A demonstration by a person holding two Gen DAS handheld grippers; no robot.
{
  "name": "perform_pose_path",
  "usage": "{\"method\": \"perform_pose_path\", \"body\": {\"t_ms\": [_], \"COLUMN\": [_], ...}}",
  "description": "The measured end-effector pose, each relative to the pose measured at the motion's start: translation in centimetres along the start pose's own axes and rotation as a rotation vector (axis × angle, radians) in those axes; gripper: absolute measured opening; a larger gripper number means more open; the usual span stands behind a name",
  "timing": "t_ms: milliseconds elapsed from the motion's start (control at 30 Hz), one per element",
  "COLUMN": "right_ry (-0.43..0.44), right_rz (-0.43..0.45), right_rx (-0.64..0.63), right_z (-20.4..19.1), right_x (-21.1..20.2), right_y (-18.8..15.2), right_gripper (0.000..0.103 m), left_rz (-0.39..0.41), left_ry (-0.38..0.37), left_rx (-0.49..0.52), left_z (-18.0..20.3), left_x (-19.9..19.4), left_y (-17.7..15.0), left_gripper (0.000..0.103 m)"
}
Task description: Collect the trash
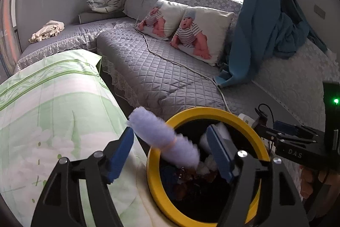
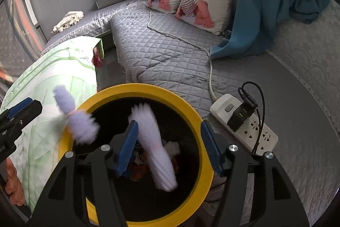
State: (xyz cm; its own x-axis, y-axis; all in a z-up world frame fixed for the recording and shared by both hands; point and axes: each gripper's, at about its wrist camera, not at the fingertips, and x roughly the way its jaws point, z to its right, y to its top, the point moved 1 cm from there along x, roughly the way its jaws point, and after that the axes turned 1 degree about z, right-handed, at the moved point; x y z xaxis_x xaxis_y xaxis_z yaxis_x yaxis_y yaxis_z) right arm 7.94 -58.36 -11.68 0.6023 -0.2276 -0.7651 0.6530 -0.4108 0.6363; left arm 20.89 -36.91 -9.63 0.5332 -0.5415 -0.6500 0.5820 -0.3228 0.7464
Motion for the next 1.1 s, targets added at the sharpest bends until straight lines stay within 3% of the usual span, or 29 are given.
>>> {"method": "perform_pose_path", "body": {"t_ms": [700, 967, 1100], "right_ry": [-0.011, 0.026, 0.063], "right_rz": [0.051, 0.110, 0.136], "right_rx": [0.000, -0.036, -0.072], "right_z": [-0.5, -3.6, -6.0], "right_x": [-3.2, -5.8, -6.8], "right_y": [0.7, 1.3, 1.7], "right_gripper": [0.059, 0.061, 0.063], "left_rz": [0.065, 0.137, 0.206], "left_ry": [-0.003, 0.028, 0.094], "left_rx": [-0.029, -0.058, -0.058], "left_z": [-1.1, -3.5, -5.3], "left_x": [-3.3, -7.9, -11.5], "left_y": [0.8, 0.7, 0.2], "left_gripper": [0.070, 0.070, 0.070]}}
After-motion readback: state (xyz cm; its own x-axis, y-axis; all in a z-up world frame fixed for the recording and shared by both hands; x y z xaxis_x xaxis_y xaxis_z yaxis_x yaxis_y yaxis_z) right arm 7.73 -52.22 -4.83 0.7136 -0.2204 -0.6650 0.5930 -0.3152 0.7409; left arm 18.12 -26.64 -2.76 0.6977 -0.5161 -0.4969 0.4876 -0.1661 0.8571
